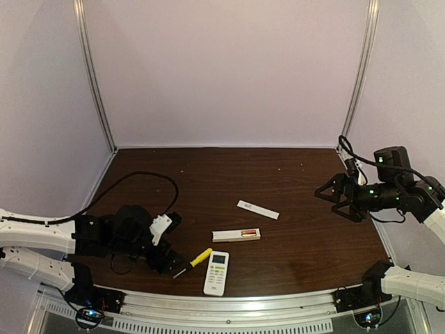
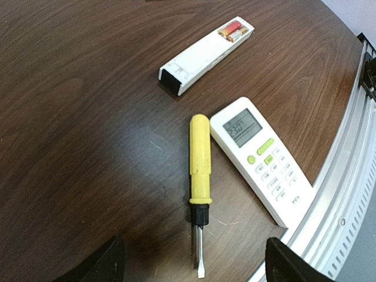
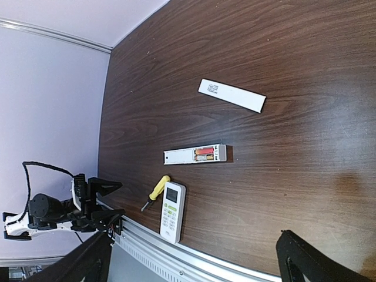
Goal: Unload the batteries from the remote control
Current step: Pick up the screwdriver from the center of the board, then pass from the left arm to the right
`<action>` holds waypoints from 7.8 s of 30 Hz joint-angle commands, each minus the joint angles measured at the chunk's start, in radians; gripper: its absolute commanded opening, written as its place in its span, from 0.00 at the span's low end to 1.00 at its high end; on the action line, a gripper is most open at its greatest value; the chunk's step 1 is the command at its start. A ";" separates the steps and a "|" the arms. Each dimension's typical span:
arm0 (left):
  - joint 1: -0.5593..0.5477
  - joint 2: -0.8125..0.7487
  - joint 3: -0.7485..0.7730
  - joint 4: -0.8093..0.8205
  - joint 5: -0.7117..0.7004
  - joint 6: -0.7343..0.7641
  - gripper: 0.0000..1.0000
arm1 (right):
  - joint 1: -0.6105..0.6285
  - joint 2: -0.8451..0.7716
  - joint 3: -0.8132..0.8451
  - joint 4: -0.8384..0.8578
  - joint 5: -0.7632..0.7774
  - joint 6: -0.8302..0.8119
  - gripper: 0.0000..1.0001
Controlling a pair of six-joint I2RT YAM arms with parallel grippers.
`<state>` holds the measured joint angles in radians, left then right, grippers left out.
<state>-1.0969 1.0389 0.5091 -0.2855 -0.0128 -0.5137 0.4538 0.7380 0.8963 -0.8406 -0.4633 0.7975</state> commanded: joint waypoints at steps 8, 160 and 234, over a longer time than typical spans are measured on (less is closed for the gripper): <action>-0.028 0.000 -0.058 0.112 0.013 0.004 0.80 | 0.006 -0.008 -0.021 0.002 0.023 0.032 1.00; -0.148 0.450 0.575 0.032 0.081 0.638 0.00 | 0.390 0.496 -0.107 0.747 -0.377 0.485 0.66; -0.146 0.426 0.553 0.056 -0.051 0.651 0.56 | 0.391 0.501 -0.004 0.568 -0.265 0.298 0.00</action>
<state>-1.2411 1.5146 1.0698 -0.2577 -0.0166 0.1215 0.8410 1.2705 0.8234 -0.1993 -0.8276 1.1721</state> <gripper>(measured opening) 0.528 0.162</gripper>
